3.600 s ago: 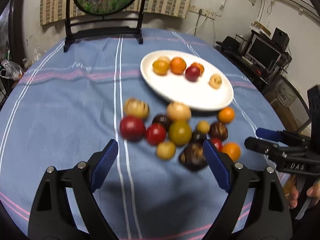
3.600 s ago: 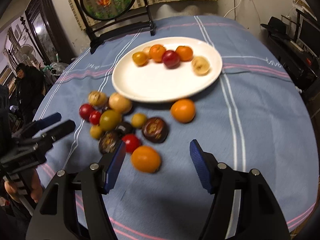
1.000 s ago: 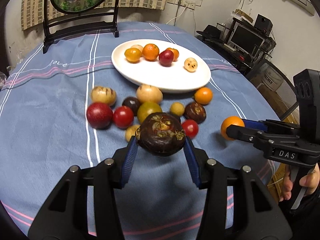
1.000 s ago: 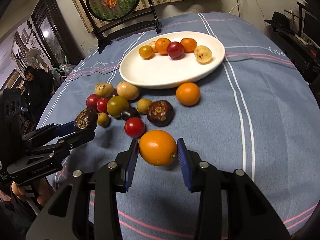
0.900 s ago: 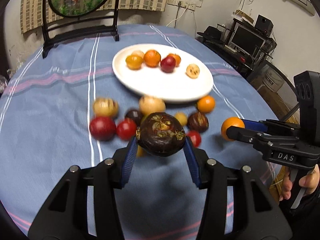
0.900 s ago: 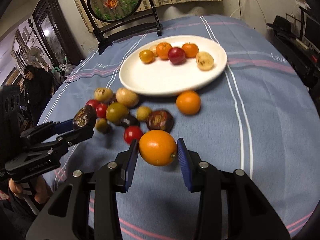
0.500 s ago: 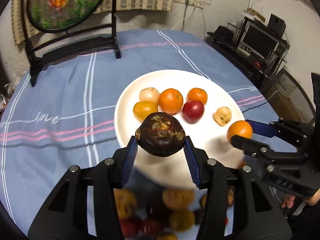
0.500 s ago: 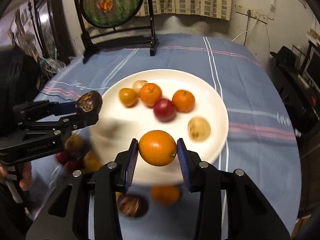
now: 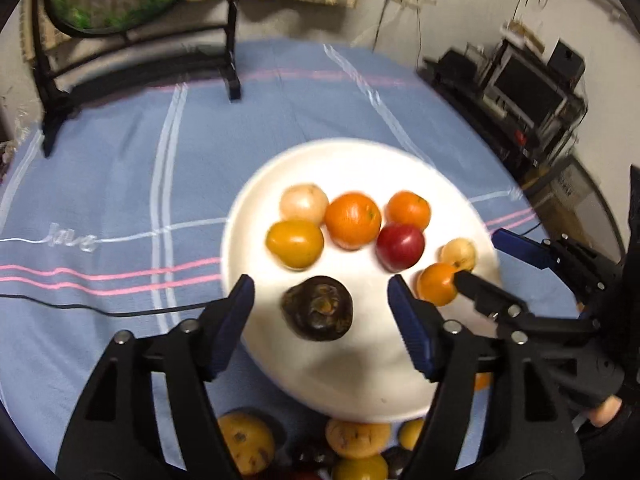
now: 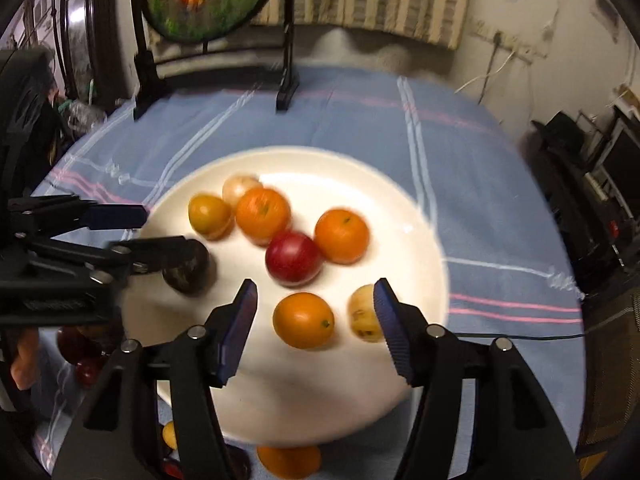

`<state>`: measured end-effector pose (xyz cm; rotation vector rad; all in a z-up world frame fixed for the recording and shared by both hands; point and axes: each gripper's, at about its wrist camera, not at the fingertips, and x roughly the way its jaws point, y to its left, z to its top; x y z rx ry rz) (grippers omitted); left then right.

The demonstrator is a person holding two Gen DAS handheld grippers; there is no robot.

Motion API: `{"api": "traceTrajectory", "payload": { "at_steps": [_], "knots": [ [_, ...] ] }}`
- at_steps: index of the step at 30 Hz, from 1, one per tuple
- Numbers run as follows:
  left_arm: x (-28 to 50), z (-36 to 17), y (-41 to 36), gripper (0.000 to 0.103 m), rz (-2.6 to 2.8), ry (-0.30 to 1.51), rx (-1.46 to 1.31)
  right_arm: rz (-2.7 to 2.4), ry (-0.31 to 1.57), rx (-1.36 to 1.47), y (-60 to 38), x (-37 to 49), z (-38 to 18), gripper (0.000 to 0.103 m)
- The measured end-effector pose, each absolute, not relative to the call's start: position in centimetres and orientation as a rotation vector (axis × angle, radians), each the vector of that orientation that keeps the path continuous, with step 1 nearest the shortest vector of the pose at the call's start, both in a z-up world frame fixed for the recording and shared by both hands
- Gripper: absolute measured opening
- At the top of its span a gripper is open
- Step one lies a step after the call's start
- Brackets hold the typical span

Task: Organize fruits
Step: 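Place the dark plum and orange on the plate, opening both tools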

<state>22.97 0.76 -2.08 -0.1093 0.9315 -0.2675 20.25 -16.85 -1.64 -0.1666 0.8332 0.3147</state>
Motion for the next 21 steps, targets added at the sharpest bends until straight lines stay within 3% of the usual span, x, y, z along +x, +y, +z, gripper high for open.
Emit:
{"api": "traceTrajectory", "payload": {
  "at_steps": [5,14,21],
  "knots": [
    [16.9,0.6,2.4,0.084,-0.238,0.822,-0.125,0.275,0.827,-0.083,-20.0,16.6,0.3,0.061],
    [6.7,-2.2,2.2,0.087,-0.194,0.774,-0.105,0.283,0.859,0.061,-21.9,7.1,-1.8,0.061],
    [4.0,-4.6,2.8,0.087,-0.162,0.812,-0.073,0.329,0.910,0.037,-19.9,4.8,-3.2,0.061]
  ]
}}
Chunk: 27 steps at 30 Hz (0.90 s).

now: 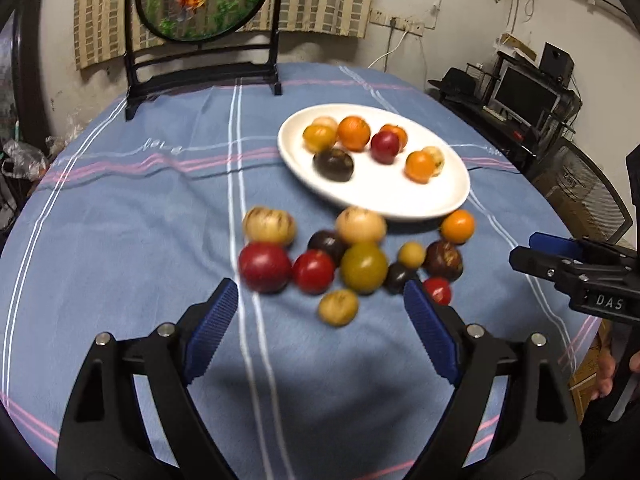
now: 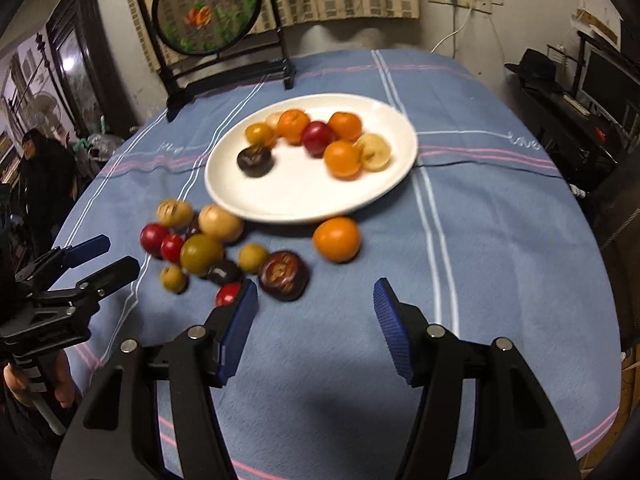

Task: Organize fruits
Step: 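Place the dark plum and orange on the plate, opening both tools, then grasp a red apple with the left tool while the right tool grasps a red tomato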

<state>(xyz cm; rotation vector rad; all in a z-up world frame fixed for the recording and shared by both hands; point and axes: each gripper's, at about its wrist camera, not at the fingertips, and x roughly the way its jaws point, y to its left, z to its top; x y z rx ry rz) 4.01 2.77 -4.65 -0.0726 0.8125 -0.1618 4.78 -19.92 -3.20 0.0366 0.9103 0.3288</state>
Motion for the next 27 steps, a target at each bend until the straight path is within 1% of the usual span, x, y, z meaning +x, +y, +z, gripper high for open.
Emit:
{"api": "traceTrajectory", "payload": {
  "at_steps": [4,10,11,12,13,14,15,16,17,18,23,25,26,27],
  "knots": [
    [3.5,-4.8,4.2,0.087,-0.127,0.819,-0.099,0.398,0.919,0.032,-17.9,4.1,-3.7,0.061],
    [3.4,-5.1,6.4,0.087,-0.085,0.824,-0.131,0.492,0.961,0.034,-14.4,4.3,-6.2,0.061],
    [3.4,-5.1,6.6,0.087,-0.083,0.824,-0.132,0.489,0.965,0.032,-14.1,4.6,-6.6,0.055],
    [3.3,-5.2,6.9,0.087,-0.080,0.824,-0.135,0.484,0.972,0.032,-13.9,5.0,-7.0,0.053],
    [3.3,-5.3,7.1,0.087,-0.078,0.825,-0.136,0.482,0.978,0.032,-13.7,5.3,-7.3,0.048],
    [3.4,-5.3,7.2,0.087,-0.076,0.826,-0.136,0.477,0.982,0.030,-13.5,5.7,-7.6,0.046],
    [3.6,-5.5,7.3,0.088,-0.076,0.829,-0.134,0.466,0.990,0.021,-13.3,6.2,-8.1,0.046],
    [3.9,-5.6,7.3,0.088,-0.080,0.832,-0.129,0.458,0.998,0.015,-13.1,6.5,-8.6,0.042],
    [4.1,-5.8,7.3,0.088,-0.081,0.835,-0.125,0.451,0.987,0.011,-13.0,6.6,-8.6,0.033],
    [4.5,-6.0,7.3,0.088,-0.078,0.842,-0.115,0.449,0.978,0.010,-13.0,6.5,-8.5,0.031],
    [7.0,-8.1,7.5,0.088,-0.079,0.900,-0.097,0.468,0.973,0.023,-13.6,5.6,-7.6,0.030],
    [7.9,-9.0,7.6,0.086,-0.098,0.929,-0.116,0.471,0.981,0.040,-14.3,5.5,-7.5,0.030],
    [8.3,-9.3,7.8,0.081,-0.105,0.936,-0.126,0.471,0.988,0.050,-14.5,5.5,-7.6,0.030],
    [8.5,-9.5,7.8,0.077,-0.114,0.941,-0.131,0.472,0.994,0.061,-14.8,5.6,-7.7,0.030]
  ]
}}
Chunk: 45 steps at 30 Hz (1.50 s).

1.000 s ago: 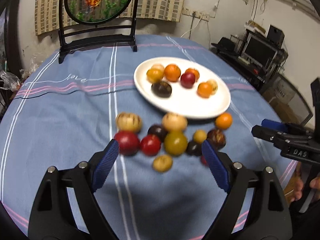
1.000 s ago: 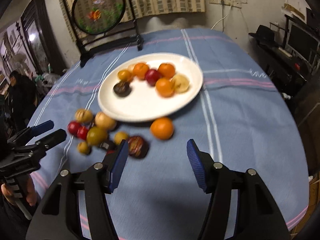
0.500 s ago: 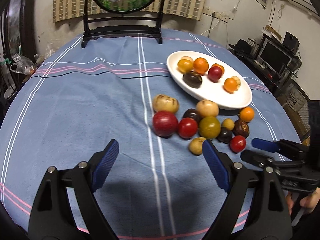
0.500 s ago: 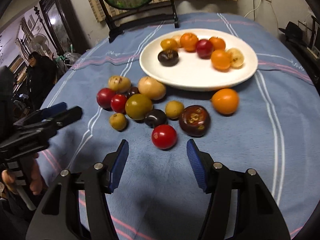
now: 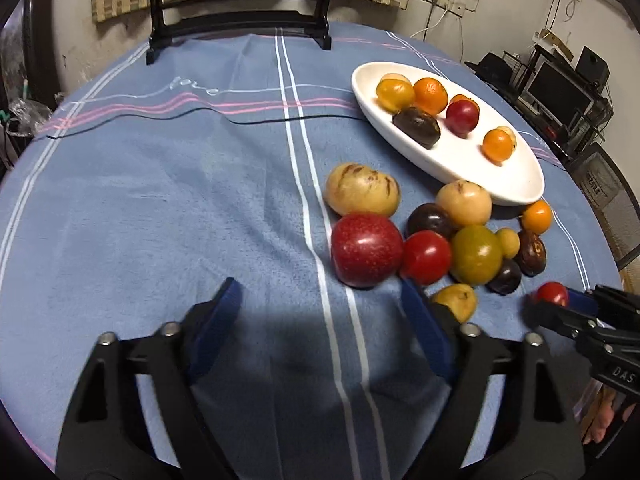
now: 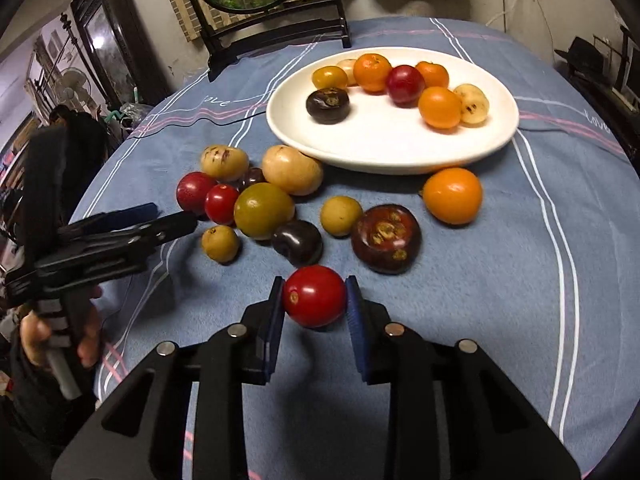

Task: Organize fruits
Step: 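Grasp a red apple with the left tool while the right tool grasps a red tomato, then carry the red apple and tomato onto the plate and open both tools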

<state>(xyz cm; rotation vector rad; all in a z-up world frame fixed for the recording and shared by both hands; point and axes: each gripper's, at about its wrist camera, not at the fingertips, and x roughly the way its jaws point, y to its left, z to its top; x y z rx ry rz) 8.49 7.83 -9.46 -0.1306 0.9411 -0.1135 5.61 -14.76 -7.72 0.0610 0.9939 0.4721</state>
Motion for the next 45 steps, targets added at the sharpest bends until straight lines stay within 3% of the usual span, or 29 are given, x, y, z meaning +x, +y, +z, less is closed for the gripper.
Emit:
{"api": "traceTrajectory", "payload": {
  "at_steps": [3,5,10,11,12,13,30,45],
  "knots": [
    [9.0,-9.3,7.6,0.063,-0.165,0.925,-0.142,0.480,1.006,0.095,-15.3,5.8,-8.0,0.030],
    [9.5,-9.3,7.2,0.058,-0.175,0.923,-0.124,0.492,1.009,0.107,-15.3,5.7,-8.1,0.030],
    [10.8,-9.5,6.3,0.058,-0.177,0.942,-0.074,0.510,1.012,0.124,-15.4,5.5,-8.1,0.030],
    [10.8,-9.4,6.1,0.053,-0.177,0.938,-0.065,0.509,1.012,0.125,-15.5,5.4,-8.1,0.030],
    [10.6,-9.2,5.9,0.040,-0.184,0.930,-0.061,0.506,1.010,0.128,-15.6,5.4,-8.1,0.030],
    [10.3,-8.9,5.7,0.039,-0.180,0.912,-0.049,0.502,1.008,0.130,-15.7,5.4,-8.1,0.030],
    [3.4,-4.8,3.3,0.039,-0.301,0.825,-0.105,0.507,0.954,0.111,-15.7,4.4,-6.2,0.031],
    [8.9,-2.1,2.2,0.039,-0.293,0.816,-0.075,0.494,0.909,0.081,-16.5,7.7,-3.5,0.031]
  ]
}}
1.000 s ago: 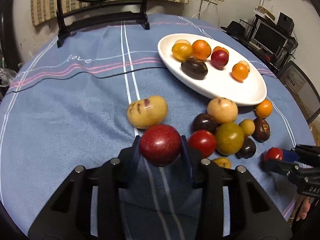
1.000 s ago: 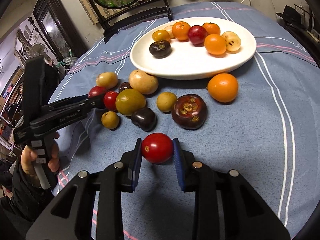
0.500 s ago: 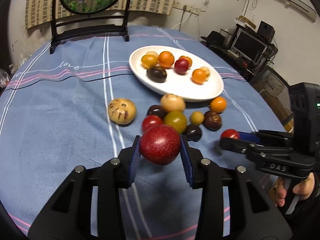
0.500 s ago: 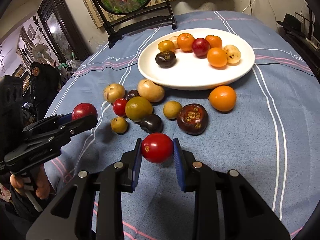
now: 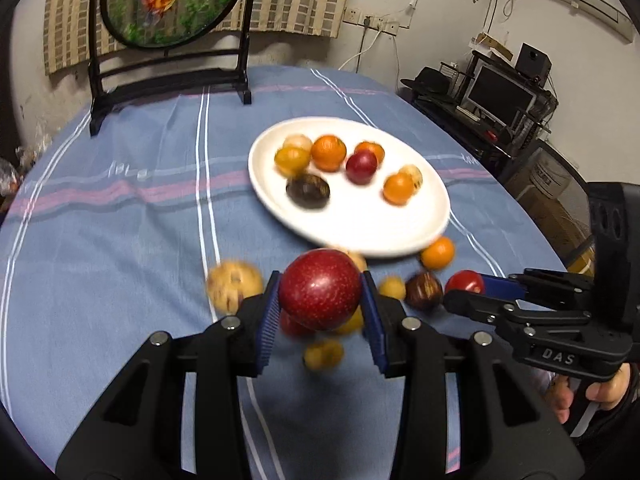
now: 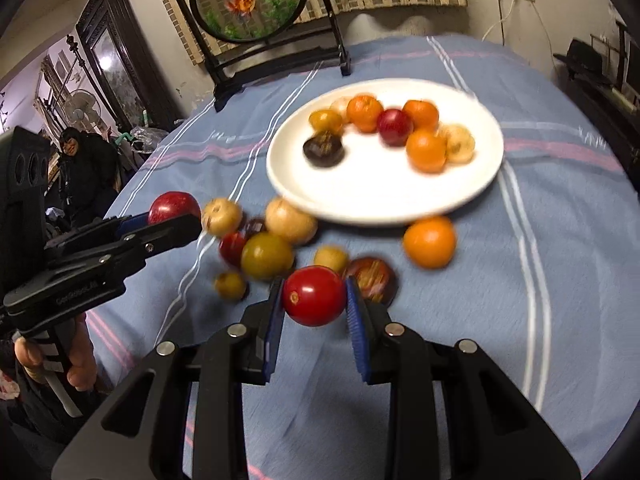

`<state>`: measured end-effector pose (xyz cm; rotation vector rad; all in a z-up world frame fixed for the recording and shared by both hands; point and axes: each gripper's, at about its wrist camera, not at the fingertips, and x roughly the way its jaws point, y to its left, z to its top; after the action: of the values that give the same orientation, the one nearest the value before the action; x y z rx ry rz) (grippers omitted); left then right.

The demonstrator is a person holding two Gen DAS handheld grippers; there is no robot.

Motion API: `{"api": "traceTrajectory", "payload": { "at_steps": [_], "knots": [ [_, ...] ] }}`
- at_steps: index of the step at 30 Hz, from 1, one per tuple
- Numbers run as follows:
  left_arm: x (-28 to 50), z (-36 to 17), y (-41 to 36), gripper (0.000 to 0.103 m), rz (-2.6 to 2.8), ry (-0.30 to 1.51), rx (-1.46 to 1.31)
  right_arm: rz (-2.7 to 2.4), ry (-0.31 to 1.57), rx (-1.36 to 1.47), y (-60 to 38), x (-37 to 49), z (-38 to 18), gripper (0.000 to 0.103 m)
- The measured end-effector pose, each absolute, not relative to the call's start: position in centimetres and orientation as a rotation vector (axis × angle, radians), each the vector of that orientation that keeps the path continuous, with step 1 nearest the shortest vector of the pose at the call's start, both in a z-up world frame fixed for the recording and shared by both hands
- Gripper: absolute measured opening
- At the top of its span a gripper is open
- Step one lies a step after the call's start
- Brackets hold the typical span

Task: Organize fruits
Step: 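Carry the red apple and tomato onto the plate and open both tools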

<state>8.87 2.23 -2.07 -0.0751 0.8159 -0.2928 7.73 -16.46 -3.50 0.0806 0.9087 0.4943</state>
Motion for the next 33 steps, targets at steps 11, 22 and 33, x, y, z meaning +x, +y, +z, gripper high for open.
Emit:
{"api": "traceTrajectory", "payload": {
  "at_steps": [11,22,33],
  "knots": [
    [22.6,-2.3,0.2,0.039,-0.272,0.922,-0.035,0.457,0.905,-0.095,-12.6,18.7,-3.1,0.030],
    [24.7,-2.0,1.1,0.069,-0.279,0.916,-0.097,0.435,0.882,-0.167,-12.0,21.0,-3.6,0.063],
    [11.0,0.4,2.7,0.080,-0.209,0.736,-0.092,0.396,0.913,-0.031,-17.1,10.8,-2.8,0.083]
  ]
}}
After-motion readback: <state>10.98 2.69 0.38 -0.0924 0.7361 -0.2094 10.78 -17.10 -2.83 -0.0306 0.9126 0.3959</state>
